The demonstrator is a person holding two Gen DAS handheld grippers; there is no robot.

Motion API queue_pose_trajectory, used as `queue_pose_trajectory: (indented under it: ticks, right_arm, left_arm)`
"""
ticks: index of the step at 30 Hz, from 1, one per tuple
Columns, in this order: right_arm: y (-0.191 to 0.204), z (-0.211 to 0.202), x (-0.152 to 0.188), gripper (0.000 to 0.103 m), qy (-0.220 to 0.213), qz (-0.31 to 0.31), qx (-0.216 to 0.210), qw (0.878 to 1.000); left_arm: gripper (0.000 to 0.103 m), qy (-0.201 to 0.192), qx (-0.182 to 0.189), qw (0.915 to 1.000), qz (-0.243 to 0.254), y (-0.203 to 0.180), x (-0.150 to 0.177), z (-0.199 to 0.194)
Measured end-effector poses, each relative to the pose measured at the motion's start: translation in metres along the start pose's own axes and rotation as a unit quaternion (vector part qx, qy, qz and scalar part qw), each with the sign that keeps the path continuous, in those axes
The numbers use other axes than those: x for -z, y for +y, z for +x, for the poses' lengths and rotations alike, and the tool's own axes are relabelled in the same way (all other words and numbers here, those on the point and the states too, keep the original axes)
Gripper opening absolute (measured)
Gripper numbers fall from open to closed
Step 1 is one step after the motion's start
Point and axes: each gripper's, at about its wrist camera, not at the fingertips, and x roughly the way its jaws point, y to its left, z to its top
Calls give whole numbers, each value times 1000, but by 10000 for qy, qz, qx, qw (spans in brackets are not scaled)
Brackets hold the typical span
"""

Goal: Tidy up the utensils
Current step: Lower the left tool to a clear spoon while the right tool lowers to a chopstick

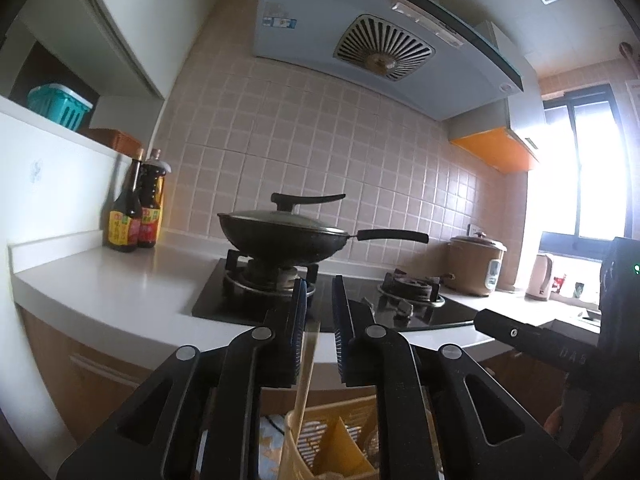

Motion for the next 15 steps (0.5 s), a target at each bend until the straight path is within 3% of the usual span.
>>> queue_pose_trajectory:
  ticks: [4, 11, 15]
  right_arm:
    - [0, -17, -2, 59, 55, 72, -6, 10000]
    - [3, -54, -10, 59, 301, 180, -106, 9993]
    - [12, -74, -10, 59, 558, 57, 94, 9984]
  left_arm:
    - [34, 10, 77, 9999, -148, 4, -7, -16]
    - [44, 101, 301, 9989, -337, 12, -28, -55]
    - [47, 164, 419, 9985, -311, 8, -38, -77]
